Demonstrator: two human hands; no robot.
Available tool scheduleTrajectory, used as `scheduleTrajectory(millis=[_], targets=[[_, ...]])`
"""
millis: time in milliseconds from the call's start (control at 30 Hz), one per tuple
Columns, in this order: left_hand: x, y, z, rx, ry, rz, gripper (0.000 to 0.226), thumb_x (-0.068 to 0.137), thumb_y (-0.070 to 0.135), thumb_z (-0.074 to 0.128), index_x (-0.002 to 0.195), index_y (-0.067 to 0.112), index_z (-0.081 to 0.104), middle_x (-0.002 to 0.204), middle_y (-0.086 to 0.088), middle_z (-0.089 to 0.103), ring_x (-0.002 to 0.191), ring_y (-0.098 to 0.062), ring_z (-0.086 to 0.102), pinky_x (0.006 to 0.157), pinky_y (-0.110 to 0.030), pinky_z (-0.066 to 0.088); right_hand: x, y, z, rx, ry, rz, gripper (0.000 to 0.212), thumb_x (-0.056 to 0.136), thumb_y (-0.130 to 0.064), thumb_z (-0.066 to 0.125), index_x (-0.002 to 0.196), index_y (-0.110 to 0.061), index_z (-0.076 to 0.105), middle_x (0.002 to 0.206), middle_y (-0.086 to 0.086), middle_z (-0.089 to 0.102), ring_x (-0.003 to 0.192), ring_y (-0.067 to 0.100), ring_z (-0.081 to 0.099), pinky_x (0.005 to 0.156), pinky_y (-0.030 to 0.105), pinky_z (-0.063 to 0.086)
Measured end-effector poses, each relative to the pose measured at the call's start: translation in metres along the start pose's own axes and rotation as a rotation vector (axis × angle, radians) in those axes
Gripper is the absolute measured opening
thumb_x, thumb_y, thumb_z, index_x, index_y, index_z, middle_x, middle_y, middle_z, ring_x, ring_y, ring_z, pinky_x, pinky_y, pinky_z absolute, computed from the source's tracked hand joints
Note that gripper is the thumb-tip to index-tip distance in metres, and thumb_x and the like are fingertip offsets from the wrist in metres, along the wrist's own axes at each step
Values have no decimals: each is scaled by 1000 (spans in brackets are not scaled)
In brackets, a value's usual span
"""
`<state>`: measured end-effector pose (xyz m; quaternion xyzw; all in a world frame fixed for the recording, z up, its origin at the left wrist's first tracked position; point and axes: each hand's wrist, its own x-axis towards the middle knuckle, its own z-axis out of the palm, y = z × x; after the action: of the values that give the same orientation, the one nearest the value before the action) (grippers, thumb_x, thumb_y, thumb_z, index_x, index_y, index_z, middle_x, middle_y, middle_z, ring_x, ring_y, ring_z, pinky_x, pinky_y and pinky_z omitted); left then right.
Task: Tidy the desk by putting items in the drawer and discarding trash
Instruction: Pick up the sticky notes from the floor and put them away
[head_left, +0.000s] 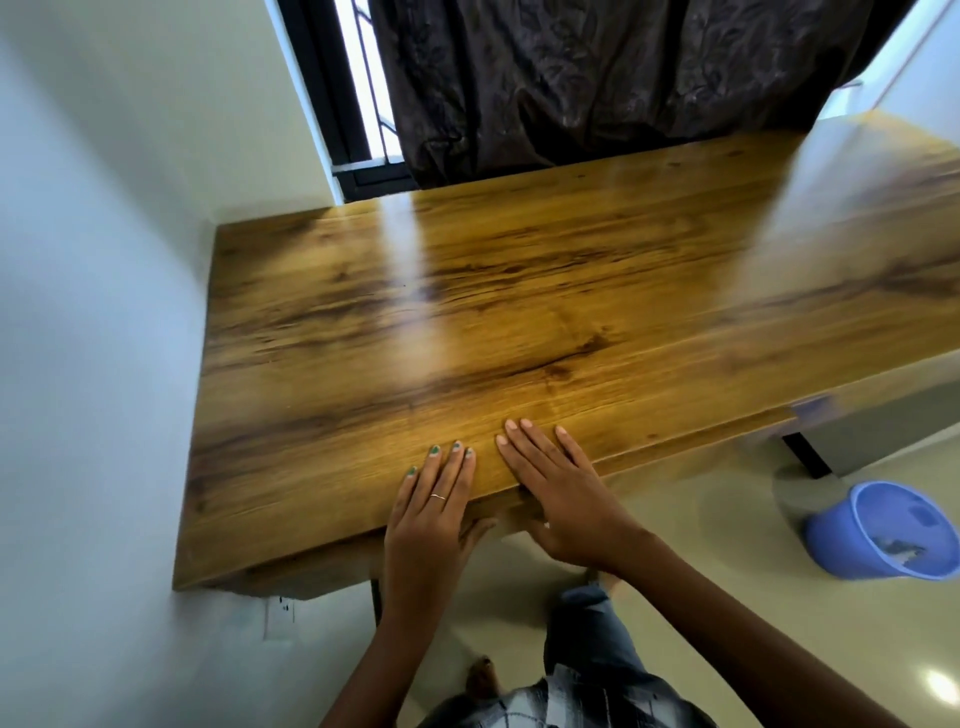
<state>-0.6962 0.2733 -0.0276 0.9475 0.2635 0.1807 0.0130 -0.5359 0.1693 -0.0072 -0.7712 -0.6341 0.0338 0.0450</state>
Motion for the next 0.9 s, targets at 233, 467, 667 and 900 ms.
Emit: scheduleTrajectory(millis=[233, 467, 667, 900], targets=[[-3, 2, 12, 8, 110, -21, 54, 85, 30, 63, 136, 15, 50, 140, -2, 51, 132, -20, 45, 107, -39, 37, 6, 2, 11, -77, 165, -1, 91, 59, 9, 65, 142, -10, 31, 147, 10, 39, 139, 25, 30, 112, 42, 11], [-3, 3, 9, -11, 121, -27, 51, 89, 33, 59, 136, 14, 51, 139, -3, 52, 131, -20, 46, 109, -37, 35, 5, 1, 12, -30, 141, 16, 88, 66, 6, 63, 144, -12, 26, 151, 7, 33, 142, 22, 19, 114, 43, 10], [1, 12, 1, -184, 108, -137, 49, 88, 34, 50, 132, 14, 54, 138, -2, 53, 133, -18, 43, 111, -37, 33, 0, -3, 5, 103, 152, 38, 66, 80, -18, 45, 144, -14, 30, 152, 4, 31, 143, 18, 16, 115, 41, 12], [33, 31, 0, -199, 37, -186, 50, 89, 38, 44, 131, 14, 56, 137, -5, 54, 133, -24, 42, 109, -40, 34, 0, 18, -9, 299, 104, -7, 51, 88, -39, 42, 137, -25, 42, 148, -7, 37, 139, 8, 19, 112, 32, 17]])
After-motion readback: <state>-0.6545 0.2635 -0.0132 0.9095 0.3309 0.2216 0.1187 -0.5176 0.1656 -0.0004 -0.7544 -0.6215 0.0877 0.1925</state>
